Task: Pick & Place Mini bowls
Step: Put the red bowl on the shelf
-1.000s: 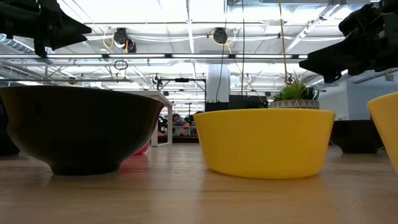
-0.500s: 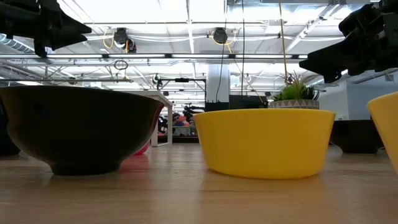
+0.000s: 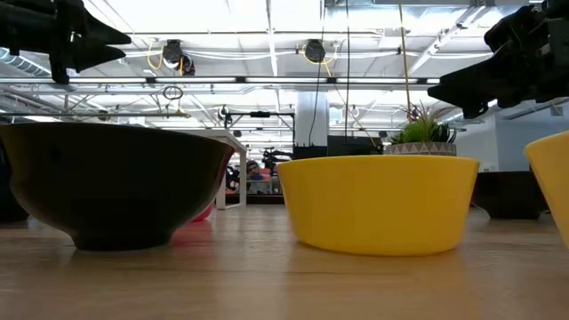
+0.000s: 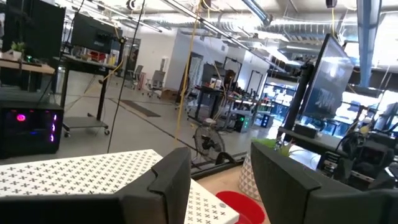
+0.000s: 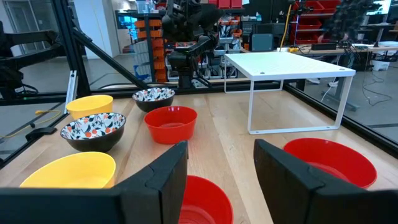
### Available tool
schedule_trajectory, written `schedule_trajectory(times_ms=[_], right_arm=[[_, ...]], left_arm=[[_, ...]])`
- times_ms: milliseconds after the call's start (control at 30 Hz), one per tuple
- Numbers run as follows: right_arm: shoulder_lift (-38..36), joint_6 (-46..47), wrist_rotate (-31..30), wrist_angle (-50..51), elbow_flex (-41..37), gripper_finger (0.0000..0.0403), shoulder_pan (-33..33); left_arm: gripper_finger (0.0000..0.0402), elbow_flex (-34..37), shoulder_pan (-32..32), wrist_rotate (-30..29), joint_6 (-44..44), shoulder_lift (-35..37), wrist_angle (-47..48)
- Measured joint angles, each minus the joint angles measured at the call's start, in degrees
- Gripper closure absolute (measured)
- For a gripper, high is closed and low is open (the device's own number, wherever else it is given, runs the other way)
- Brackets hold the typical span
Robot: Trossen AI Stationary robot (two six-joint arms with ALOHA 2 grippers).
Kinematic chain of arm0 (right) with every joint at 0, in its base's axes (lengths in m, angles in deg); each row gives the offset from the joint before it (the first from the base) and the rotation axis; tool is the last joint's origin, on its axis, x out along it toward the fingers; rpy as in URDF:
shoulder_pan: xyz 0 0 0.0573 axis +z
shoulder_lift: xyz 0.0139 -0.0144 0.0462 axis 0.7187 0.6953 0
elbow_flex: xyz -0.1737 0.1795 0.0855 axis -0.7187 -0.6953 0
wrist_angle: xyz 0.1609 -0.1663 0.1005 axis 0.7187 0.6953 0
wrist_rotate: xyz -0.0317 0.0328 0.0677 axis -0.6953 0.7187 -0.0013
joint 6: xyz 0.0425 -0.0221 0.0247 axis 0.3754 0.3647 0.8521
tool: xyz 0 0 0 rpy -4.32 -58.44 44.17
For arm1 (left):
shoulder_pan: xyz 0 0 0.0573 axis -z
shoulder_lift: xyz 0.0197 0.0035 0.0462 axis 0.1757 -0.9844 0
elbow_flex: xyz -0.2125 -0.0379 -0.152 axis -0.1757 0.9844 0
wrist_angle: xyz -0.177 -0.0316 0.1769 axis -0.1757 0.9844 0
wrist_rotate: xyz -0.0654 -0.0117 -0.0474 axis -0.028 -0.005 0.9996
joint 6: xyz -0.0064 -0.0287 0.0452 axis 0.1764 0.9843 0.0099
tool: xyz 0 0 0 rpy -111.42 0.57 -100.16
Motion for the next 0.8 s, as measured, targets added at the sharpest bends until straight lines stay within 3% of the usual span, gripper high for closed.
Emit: schedule_trajectory(times_ms=[400,800], right_arm=[[0.0,0.0,0.0,0.0,0.0,0.0231,0.0],[0.0,0.0,0.0,0.0,0.0,0.0231,0.0]], left_arm=[[0.0231,0.0,-0.2,0.3,-0.2,-1.5,0.0],[0.0231,-5.5,-6.1,4.8,-2.9,-16.1,1.0]])
